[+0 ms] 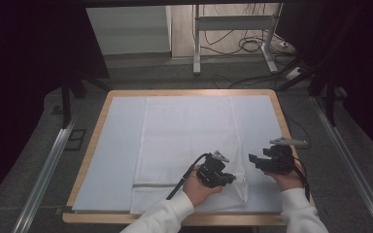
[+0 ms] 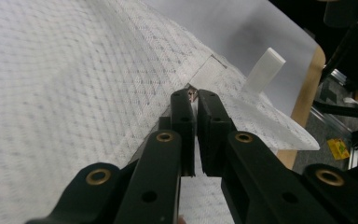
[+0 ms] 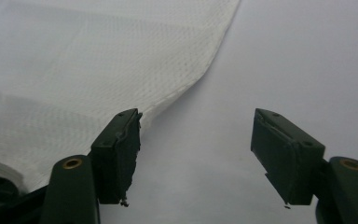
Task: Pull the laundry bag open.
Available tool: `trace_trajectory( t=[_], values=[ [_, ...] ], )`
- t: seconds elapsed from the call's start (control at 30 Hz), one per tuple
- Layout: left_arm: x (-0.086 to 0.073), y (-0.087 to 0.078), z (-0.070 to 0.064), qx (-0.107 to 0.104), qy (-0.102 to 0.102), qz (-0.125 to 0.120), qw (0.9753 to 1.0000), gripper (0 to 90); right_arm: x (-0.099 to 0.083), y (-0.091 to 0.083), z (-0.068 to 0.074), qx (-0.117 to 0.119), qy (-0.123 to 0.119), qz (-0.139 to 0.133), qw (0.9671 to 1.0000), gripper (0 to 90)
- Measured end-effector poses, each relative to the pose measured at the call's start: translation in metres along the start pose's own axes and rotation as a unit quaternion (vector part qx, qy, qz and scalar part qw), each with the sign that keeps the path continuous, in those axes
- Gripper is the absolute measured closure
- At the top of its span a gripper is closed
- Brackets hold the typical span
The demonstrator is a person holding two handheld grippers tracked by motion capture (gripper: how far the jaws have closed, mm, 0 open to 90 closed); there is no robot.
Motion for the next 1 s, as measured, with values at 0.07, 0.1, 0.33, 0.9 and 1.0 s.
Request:
trace_trajectory(
  t=[0.07,0.1,0.33,0.9,1.0],
  values=[
    [-0.001,-0.005,0.002,-0.003,-0.003,-0.005,1.0,86.9,0.002,-0.002,0.001,0.022,0.018,0.0,0.9996,29.3],
    [-0.001,-0.006,0.003,-0.003,-0.004,-0.006,1.0,86.9,0.003,-0.003,0.002,0.031,0.025,0.002,0.9992,28.9],
    [-0.005,-0.014,0.007,-0.009,-0.008,-0.013,0.9998,86.9,0.006,0.001,0.014,0.087,0.05,0.026,0.9947,26.0],
    [-0.007,-0.017,0.006,-0.008,-0.004,-0.017,0.9998,86.9,0.002,0.035,0.04,0.153,0.105,0.102,0.9773,28.4],
    [-0.008,-0.016,0.005,-0.007,-0.002,-0.016,0.9998,86.9,0.002,0.04,0.042,0.154,0.109,0.11,0.9759,30.8]
  ],
)
Point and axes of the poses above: each handheld gripper's, and its own axes: y roughly forward along the jaws, x roughly out of its top, z roughly to its left, the point moved 1 cm from there along y, roughly forward along the jaws, and after that the axes turned 4 degrees about -y, right-handed, at the moved point
